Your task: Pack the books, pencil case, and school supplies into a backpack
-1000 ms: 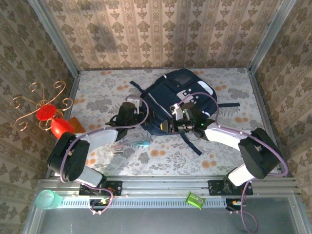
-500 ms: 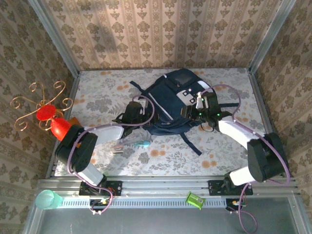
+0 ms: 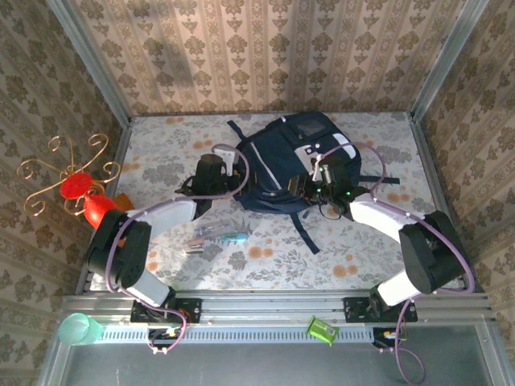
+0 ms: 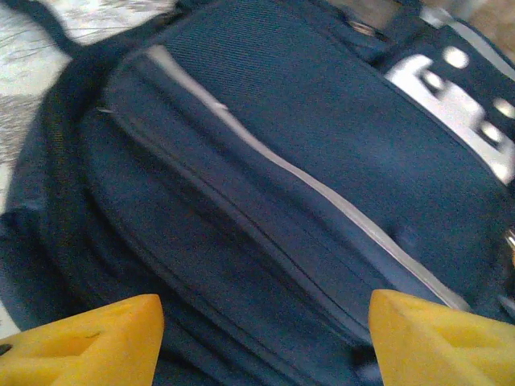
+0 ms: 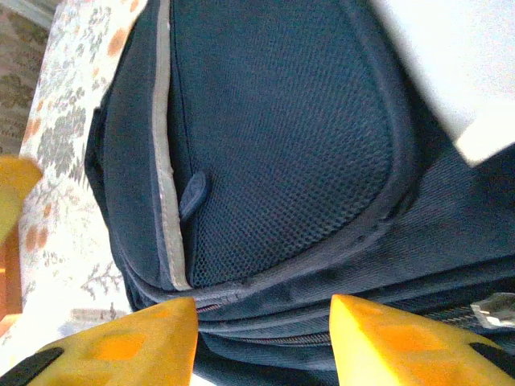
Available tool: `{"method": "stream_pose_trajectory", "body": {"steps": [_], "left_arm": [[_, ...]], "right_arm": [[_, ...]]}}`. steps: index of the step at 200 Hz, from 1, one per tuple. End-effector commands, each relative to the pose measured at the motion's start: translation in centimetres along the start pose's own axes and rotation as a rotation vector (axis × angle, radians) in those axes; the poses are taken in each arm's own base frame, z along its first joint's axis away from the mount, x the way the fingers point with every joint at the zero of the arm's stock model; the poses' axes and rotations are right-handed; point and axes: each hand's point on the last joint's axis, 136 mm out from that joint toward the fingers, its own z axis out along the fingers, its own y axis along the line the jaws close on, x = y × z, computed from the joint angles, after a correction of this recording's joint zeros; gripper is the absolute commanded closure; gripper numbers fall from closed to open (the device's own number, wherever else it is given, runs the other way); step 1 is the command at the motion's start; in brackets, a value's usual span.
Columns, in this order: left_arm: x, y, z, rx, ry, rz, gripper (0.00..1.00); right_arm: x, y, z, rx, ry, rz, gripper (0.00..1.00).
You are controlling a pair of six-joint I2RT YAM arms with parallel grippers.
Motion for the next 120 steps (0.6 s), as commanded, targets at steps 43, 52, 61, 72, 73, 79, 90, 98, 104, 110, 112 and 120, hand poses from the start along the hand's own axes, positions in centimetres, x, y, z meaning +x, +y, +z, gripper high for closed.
{"method": "stream_pose_trajectory", "body": {"steps": [43,52,61,72,73,79,90,98,104,110,112,120], "left_arm": [[4.7,-4.4,0.6,0.23,0.151,0.324,0.35],[4.8,-4.7,0.8,0.253,0.164,0.325,0.36],[4.9,-5.0,1.1,0.269,0.171,0.33,0.37],[4.9,-5.4,1.3,0.282,0.174,0.345,0.37],[4.9,-5.4,1.3,0.283,0.175,0.347,0.37],[5.0,-5.4,1.5,0.282,0.185,0.353,0.38],[5.0,-5.4,1.8,0.28,0.201,0.358,0.4],[5.3,-5.2,2.0,0.277,0.218,0.364,0.41],[5.3,-5.2,2.1,0.277,0.229,0.364,0.42],[5.4,-5.3,2.2,0.281,0.237,0.365,0.42],[5.4,-5.3,2.3,0.282,0.24,0.366,0.43],[5.7,-5.4,2.4,0.292,0.256,0.365,0.45]], "right_arm": [[-2.3,-2.6,0.4,0.165,-0.009,0.089,0.44],[-2.3,-2.5,1.1,0.148,0.005,0.11,0.45],[-2.3,-2.4,1.6,0.14,0.012,0.122,0.46],[-2.5,-2.1,2.2,0.121,0.012,0.129,0.48],[-2.5,-2.1,2.3,0.12,0.012,0.131,0.48],[-2.6,-2.1,2.5,0.118,0.013,0.136,0.49],[-2.7,-2.0,3.0,0.107,0.018,0.146,0.53],[-2.8,-1.8,3.3,0.093,0.021,0.156,0.57],[-2.9,-1.7,3.5,0.083,0.021,0.165,0.61],[-3.1,-1.4,3.5,0.069,0.017,0.172,0.67],[-3.1,-1.3,3.6,0.065,0.017,0.174,0.7],[-3.4,-1.0,3.6,0.046,0.006,0.187,0.77]]}}
